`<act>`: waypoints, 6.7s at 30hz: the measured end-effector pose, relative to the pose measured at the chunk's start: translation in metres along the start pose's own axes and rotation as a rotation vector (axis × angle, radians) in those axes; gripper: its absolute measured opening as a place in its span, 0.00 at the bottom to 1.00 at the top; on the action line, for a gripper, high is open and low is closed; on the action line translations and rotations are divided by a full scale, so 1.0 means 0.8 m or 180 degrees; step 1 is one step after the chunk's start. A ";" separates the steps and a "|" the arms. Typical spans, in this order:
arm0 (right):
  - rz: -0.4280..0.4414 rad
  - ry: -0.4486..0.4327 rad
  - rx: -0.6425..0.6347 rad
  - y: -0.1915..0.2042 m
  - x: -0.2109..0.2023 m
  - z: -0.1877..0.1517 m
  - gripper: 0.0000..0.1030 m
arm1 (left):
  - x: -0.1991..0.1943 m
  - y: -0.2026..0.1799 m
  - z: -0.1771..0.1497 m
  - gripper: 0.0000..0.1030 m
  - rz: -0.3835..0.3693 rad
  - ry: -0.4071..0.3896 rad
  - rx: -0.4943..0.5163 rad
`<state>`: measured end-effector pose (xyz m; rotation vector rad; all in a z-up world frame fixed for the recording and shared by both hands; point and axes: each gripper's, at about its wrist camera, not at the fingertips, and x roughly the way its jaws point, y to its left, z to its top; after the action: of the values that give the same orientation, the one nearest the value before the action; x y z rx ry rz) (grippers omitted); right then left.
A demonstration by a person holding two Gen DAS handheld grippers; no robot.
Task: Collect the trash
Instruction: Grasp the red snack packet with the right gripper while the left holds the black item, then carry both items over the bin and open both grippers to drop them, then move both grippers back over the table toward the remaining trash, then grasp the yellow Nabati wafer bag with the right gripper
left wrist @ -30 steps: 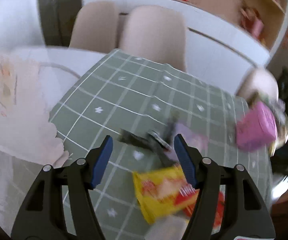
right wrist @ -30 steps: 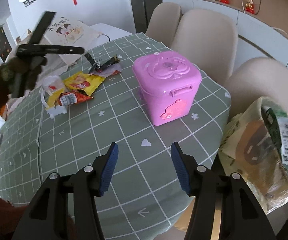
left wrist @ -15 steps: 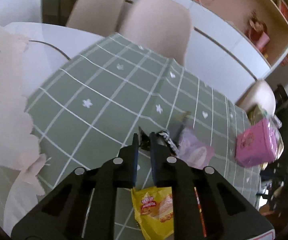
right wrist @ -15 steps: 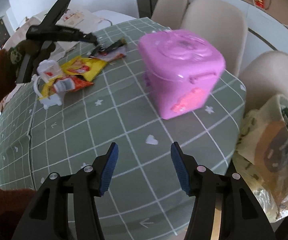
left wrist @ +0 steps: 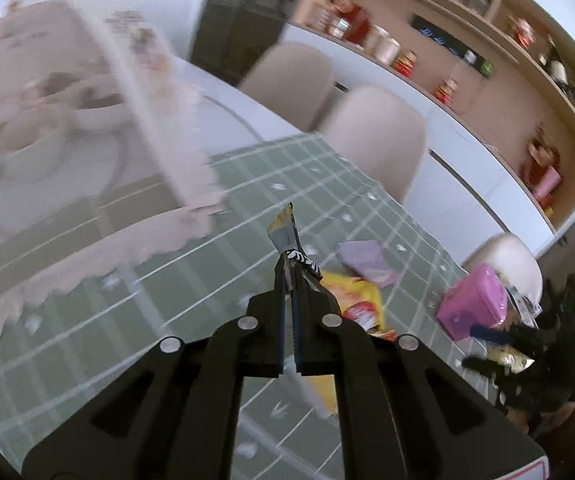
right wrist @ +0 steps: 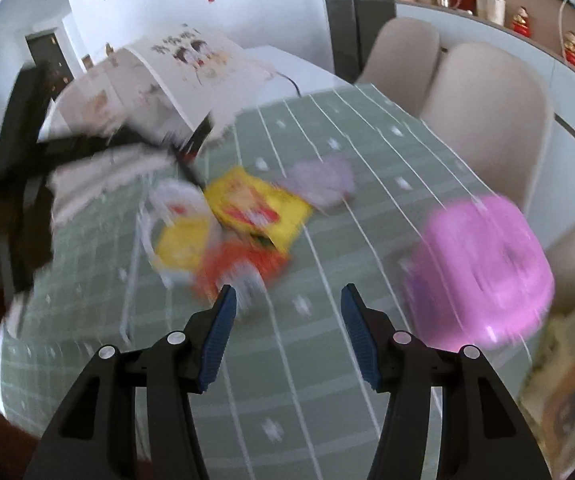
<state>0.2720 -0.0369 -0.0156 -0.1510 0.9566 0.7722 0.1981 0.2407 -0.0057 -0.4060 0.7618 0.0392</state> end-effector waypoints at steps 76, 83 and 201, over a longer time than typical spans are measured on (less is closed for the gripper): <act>-0.0139 -0.0524 0.0349 -0.024 -0.116 -0.067 0.25 | -0.089 -0.111 -0.069 0.03 -0.0351 -0.0092 0.0147; -0.0429 -0.0790 0.0530 -0.109 -0.201 -0.090 0.25 | -0.066 -0.232 -0.049 0.03 -0.0768 -0.0005 0.0485; 0.0265 0.0038 -0.1467 0.036 0.143 0.010 0.19 | -0.027 -0.038 -0.129 0.50 0.0314 0.0106 -0.0572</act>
<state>0.2972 0.0477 -0.0943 -0.5195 0.7869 1.0622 0.1195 0.1764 -0.0479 -0.5405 0.8137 0.1949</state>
